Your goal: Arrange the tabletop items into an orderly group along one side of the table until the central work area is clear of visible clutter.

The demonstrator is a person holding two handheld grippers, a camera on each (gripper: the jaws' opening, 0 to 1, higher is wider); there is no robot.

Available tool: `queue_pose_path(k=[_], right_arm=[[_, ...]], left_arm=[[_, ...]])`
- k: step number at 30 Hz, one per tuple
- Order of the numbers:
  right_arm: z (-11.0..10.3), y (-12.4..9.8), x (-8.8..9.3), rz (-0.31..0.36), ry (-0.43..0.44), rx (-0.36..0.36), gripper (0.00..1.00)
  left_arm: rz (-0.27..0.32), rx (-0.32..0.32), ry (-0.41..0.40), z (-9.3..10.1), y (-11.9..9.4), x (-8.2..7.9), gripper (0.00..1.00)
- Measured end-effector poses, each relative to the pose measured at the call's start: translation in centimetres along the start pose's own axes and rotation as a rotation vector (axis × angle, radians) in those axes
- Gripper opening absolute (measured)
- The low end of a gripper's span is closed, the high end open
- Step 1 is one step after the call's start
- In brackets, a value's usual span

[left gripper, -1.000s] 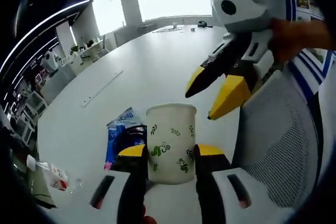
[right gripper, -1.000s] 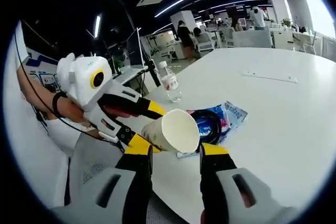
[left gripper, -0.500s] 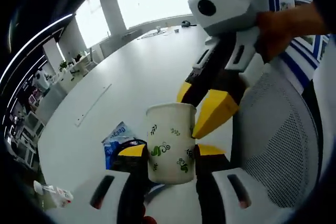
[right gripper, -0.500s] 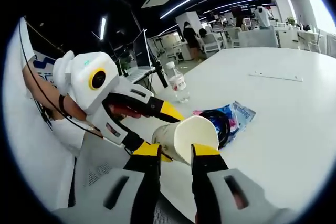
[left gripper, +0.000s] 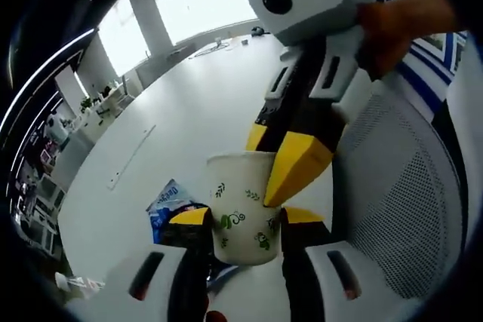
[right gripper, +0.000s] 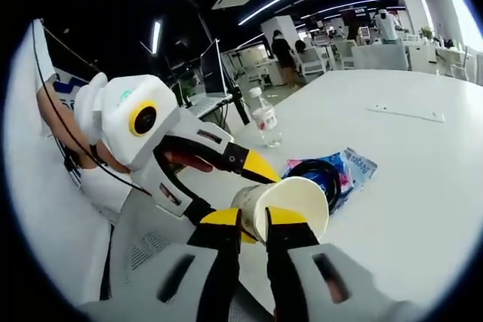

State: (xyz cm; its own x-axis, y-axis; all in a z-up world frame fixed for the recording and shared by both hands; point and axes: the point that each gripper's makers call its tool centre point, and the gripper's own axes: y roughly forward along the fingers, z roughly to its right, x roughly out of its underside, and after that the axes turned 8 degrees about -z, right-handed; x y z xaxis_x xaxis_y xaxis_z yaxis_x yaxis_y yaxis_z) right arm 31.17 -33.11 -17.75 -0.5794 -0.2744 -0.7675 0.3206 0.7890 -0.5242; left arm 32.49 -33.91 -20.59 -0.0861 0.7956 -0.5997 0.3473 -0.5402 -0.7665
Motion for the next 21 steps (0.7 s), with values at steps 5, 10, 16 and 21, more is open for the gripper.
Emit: queue_pose_path(k=[5, 10, 16, 21], right_arm=[[-0.4, 0.4, -0.4, 0.015, 0.007, -0.012, 0.0], [-0.5, 0.7, -0.2, -0.008, -0.005, -0.014, 0.0], [-0.6, 1.1, -0.1, -0.011, 0.002, -0.019, 0.0], [-0.7, 1.4, -0.4, -0.01, 0.006, -0.022, 0.0]], left_arm=[[0.001, 0.005, -0.008, 0.3, 0.1, 0.2, 0.34], [0.002, 0.009, -0.029, 0.3, 0.1, 0.7, 0.34], [-0.003, 0.001, -0.032, 0.3, 0.1, 1.1, 0.34], [-0.002, -0.012, -0.055, 0.0, -0.2, 1.5, 0.34]])
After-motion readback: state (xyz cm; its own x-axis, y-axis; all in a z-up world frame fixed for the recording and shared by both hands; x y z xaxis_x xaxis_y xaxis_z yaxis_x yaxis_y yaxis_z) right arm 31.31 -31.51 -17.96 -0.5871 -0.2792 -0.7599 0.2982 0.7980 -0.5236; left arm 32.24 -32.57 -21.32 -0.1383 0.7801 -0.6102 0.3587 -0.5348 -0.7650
